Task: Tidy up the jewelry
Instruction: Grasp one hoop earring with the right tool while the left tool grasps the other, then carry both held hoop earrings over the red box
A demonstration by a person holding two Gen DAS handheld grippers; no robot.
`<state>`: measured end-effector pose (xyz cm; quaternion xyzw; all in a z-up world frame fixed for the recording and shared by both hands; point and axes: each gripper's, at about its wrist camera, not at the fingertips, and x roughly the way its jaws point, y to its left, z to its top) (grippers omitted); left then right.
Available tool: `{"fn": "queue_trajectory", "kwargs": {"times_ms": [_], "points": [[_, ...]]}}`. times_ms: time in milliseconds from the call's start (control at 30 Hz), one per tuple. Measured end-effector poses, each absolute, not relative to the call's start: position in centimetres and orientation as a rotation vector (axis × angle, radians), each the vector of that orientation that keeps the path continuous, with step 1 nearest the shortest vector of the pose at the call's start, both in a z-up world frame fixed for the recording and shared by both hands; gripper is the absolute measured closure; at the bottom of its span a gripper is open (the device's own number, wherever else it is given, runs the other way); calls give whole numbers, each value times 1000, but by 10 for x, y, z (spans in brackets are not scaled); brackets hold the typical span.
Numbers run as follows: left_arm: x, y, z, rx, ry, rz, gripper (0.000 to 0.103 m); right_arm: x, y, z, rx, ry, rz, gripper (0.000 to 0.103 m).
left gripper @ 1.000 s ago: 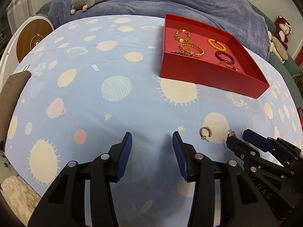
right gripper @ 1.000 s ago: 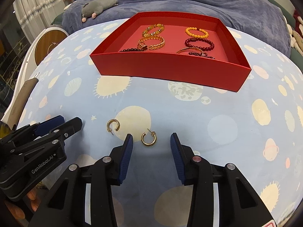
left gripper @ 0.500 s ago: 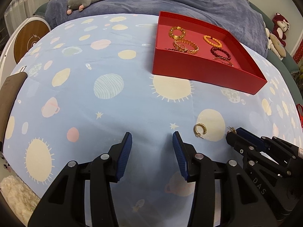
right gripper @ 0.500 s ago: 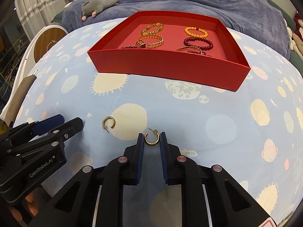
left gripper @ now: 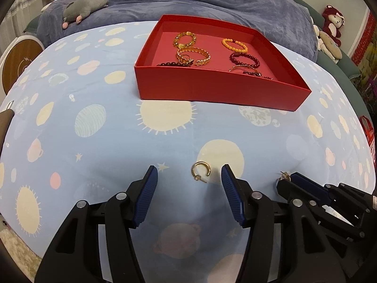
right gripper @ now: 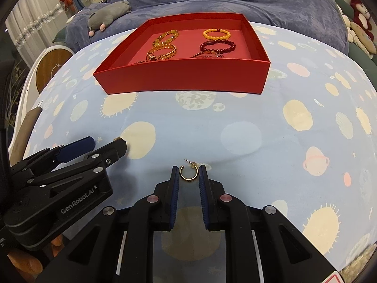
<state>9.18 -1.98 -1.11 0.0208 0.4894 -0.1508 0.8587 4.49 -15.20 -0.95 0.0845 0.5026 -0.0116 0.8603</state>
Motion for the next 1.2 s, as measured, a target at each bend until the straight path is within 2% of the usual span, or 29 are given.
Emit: {"fn": "queue_trajectory", "kwargs": {"times_ms": [100,233,333,467,833,1200], "points": [[93,-27,-13,63,1021,-321,57,45,-152,-9,182,1053,-23,87],[93,-29,-14,76,1010,-321,69,45,-153,-11,191,1053,-19,87],[93,-29,-14,85,1005,-323,73,45,-153,-12,198,1055,-20,87],[91,-29,-14,90,1001,-325,86,45,-153,-11,204,1056,-22,87],[88,-28,-10,74,1019,-341,87,42,-155,-4,212,1039,-23,87],[99,-31,29,29,978,-359,87,52,-165,27,225,975,-17,87]]}}
